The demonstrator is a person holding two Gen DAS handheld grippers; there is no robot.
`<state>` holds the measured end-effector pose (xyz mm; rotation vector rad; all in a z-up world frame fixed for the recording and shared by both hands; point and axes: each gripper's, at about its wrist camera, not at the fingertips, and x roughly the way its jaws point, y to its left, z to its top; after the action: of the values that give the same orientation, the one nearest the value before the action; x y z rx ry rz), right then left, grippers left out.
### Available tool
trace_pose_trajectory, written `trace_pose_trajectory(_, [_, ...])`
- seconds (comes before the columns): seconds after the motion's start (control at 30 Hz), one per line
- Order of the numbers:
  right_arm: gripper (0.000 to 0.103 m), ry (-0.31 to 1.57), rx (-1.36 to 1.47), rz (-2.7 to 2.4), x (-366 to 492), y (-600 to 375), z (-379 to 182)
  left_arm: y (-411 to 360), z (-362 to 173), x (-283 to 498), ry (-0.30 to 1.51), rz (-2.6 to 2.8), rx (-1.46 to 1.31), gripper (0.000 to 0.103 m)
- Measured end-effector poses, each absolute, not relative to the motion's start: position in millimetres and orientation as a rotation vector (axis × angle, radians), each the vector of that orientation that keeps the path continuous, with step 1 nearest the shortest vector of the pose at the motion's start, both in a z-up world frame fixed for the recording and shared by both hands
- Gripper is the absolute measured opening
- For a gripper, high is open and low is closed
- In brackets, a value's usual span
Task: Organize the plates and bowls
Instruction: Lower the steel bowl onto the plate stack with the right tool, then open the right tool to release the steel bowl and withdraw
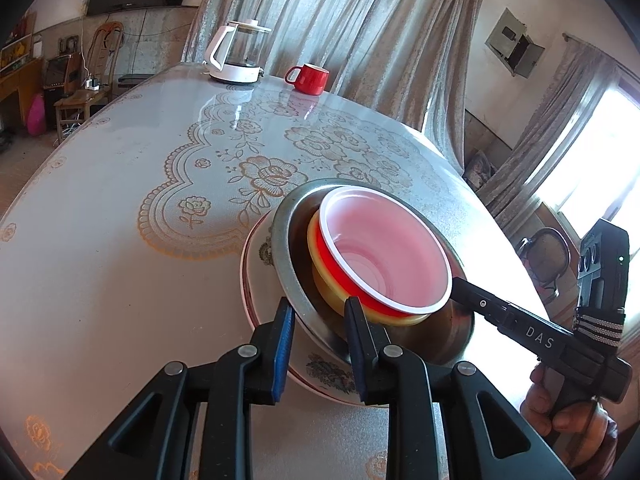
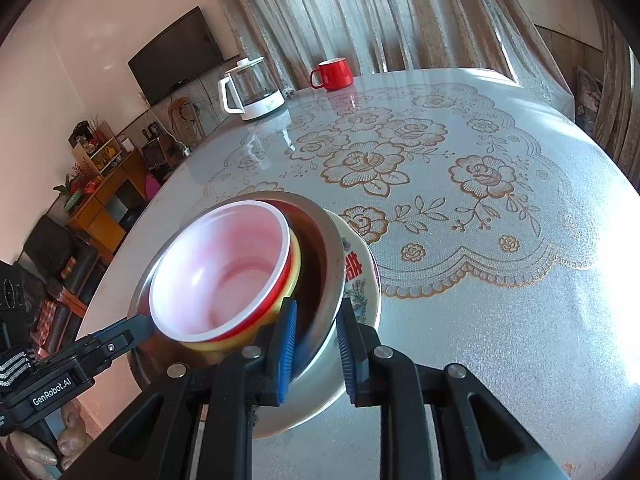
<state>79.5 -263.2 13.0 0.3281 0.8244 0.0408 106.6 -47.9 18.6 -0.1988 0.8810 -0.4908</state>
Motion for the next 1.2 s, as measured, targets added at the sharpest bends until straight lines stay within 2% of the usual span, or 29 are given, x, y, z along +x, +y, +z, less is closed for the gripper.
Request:
trace_pose_trajectory(0.53, [0.023,0.824,0.307,0.028,75,-255,12,-46,24,95,0.851,-0.458,-0.161,0.027])
trace_pose_trajectory(0.73, [0.027,0.819,0.323,0.029,70,-257,13,-43,25,92,0.842,-0.456,-0.169,0.027])
trace_pose_trajectory(1.2, [0.027,0.717,0.399,-0.001,40,-282,26,8,24,90,0.823,-0.356,-0.288,0.026])
